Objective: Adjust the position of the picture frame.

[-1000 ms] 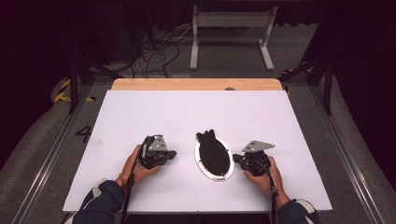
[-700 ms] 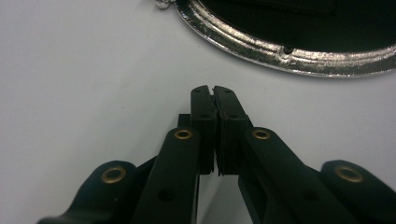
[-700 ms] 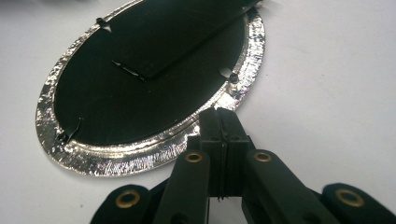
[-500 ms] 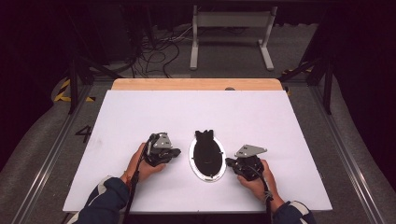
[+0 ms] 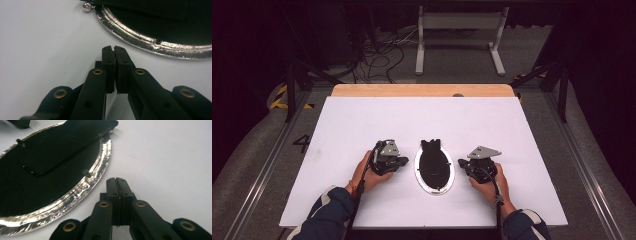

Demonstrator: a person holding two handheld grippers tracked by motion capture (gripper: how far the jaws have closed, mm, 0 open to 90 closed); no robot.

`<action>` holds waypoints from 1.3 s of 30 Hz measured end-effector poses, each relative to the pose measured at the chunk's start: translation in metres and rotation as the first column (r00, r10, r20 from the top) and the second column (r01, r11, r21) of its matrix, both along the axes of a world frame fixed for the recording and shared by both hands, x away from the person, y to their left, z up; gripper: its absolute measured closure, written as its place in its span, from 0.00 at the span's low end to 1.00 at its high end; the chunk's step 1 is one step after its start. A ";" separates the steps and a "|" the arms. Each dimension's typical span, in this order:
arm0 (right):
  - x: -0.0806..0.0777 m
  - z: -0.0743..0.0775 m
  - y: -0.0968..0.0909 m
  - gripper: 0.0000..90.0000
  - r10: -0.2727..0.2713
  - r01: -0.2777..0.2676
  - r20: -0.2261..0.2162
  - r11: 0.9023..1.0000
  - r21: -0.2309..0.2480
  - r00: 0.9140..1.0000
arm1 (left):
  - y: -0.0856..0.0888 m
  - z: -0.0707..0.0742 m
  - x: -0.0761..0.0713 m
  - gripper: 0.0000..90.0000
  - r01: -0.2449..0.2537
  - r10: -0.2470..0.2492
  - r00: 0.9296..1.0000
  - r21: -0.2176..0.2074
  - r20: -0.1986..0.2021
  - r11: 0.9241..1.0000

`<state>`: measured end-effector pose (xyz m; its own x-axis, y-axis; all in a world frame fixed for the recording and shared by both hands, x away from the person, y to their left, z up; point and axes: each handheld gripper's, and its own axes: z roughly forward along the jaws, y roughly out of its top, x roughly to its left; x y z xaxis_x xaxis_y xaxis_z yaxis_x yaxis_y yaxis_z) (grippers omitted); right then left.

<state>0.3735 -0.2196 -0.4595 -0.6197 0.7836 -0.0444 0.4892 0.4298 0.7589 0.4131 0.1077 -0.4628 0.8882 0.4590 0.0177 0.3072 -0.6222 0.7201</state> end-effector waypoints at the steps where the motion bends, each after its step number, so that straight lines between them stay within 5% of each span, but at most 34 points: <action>1: 0.001 0.000 0.001 1.00 0.001 -0.001 -0.002 1.000 0.001 1.000 | -0.001 0.000 0.000 0.97 0.003 -0.003 1.000 -0.002 -0.002 1.000; 18: 0.005 0.000 0.017 1.00 0.047 -0.047 -0.013 0.999 -0.011 0.999 | -0.005 0.004 0.010 0.96 -0.019 0.019 1.000 -0.014 0.001 1.000; 27: 0.023 0.000 0.018 1.00 0.051 -0.051 -0.020 0.999 0.007 0.999 | -0.006 0.005 0.015 0.99 -0.017 0.017 1.000 -0.016 0.003 1.000; 34: 0.034 0.000 0.026 1.00 0.089 -0.089 -0.033 0.996 0.014 0.995 | 0.000 0.006 0.018 0.99 -0.035 0.035 0.999 -0.021 -0.014 0.999; 36: 0.036 0.000 0.029 1.00 0.102 -0.101 -0.027 0.995 0.013 0.994 | -0.001 0.006 0.018 0.99 -0.015 0.015 1.000 -0.007 -0.006 1.000; 39: 0.037 -0.001 0.034 1.00 0.139 -0.138 -0.028 0.990 0.020 0.990 | 0.005 0.011 0.022 0.99 -0.047 0.047 0.999 -0.018 0.011 0.999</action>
